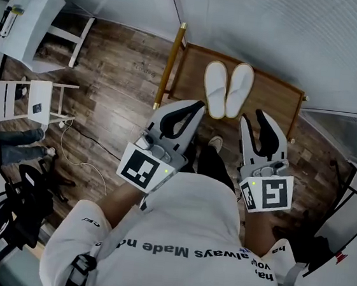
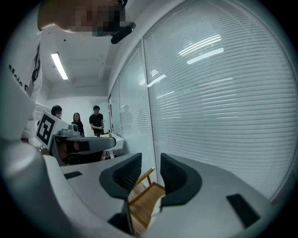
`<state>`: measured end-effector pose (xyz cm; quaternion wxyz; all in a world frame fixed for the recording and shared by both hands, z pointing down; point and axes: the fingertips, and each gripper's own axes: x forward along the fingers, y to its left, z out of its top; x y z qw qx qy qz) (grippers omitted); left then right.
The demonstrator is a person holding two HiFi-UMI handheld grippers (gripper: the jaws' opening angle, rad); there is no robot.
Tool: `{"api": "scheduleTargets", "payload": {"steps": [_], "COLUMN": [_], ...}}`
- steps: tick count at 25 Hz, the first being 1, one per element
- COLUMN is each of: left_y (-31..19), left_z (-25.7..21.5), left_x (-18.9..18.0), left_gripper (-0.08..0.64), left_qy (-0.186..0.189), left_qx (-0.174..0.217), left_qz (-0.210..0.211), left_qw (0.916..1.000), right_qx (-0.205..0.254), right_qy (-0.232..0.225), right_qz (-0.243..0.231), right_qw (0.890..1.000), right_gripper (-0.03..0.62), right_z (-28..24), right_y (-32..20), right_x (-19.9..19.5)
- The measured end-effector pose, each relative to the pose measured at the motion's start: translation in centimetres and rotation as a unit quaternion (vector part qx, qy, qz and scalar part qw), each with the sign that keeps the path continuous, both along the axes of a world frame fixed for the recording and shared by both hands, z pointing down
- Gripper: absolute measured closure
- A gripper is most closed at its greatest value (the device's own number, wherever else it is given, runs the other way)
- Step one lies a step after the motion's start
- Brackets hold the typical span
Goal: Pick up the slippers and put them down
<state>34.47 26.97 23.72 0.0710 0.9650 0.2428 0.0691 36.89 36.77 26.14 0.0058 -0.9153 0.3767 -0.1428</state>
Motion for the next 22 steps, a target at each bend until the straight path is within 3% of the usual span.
{"api": "scheduleTargets", "payload": {"steps": [4,22], "left_y": [-0.2,-2.0], "left_z": [3.5,19.9], "left_x": [0.3,3.5], "left_gripper": [0.549,0.548], "left_qy": [-0.028,-0.069], "left_qx": [0.007,0.03], "left_qz": [-0.004,-0.031], "left_qw": [0.9996,0.9967], "right_qx": [-0.007,-0.054], "right_qy": [-0.011,-0.119], "right_qz": [0.02,0.047], "right_qw": [1.0,0.99], "right_gripper": [0.485,0.456], "right_z": [3.8,25.9], "right_y": [0.4,-0.2], "right_x": [0.7,3.6]}}
